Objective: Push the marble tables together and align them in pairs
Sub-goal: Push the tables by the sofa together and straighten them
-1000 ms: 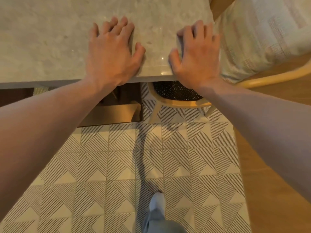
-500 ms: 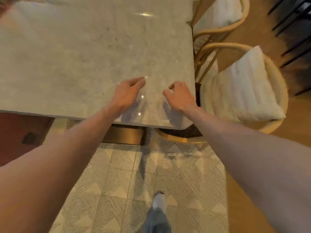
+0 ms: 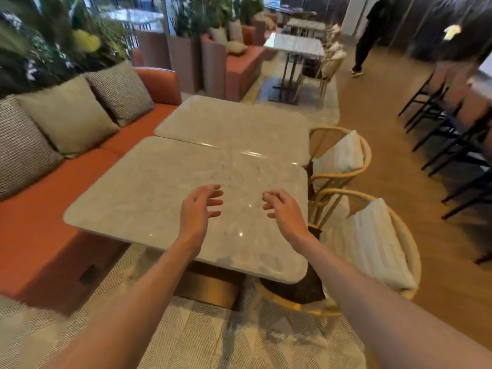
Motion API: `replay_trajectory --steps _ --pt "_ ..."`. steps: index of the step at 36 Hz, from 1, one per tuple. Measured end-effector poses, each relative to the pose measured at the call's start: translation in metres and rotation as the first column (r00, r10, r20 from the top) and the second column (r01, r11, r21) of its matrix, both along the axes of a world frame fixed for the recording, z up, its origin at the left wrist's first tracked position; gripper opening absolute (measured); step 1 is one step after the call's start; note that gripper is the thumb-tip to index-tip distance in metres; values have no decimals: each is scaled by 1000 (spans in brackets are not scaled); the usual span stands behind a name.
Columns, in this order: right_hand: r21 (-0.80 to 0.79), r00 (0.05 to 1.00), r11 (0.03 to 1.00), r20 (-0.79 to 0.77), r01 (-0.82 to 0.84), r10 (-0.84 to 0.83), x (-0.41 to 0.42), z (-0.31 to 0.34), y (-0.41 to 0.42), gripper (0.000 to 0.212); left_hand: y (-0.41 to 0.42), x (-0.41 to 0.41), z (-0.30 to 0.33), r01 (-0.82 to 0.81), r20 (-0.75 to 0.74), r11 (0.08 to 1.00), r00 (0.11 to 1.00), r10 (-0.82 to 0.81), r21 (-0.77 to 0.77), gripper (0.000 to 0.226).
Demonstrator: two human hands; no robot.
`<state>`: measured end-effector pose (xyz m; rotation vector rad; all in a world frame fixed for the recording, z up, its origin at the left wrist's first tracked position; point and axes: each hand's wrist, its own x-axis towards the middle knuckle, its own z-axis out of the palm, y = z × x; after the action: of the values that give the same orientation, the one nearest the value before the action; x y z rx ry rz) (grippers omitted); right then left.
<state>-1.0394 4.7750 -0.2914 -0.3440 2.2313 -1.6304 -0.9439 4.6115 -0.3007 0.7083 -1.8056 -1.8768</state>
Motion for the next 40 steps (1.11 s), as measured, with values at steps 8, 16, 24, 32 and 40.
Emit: replay_trajectory --steps 8,16,24,32,40 --pt "-67 997 998 -73 -22 17 29 36 -6 22 7 42 23 -40 -2 999 999 40 34 27" --pt "-128 993 988 -91 -85 74 18 61 -18 18 0 54 49 -126 16 991 992 125 36 25" --pt "-100 965 963 -116 -249 237 -33 56 -34 12 -1 19 44 -280 29 960 959 280 -7 25" --pt "67 941 939 22 -338 337 -144 -2 2 15 44 -78 -20 -426 170 898 898 405 112 24" --pt "345 932 873 240 -344 273 -247 -74 60 13 121 -148 -110 -529 383 764 836 394 369 21"
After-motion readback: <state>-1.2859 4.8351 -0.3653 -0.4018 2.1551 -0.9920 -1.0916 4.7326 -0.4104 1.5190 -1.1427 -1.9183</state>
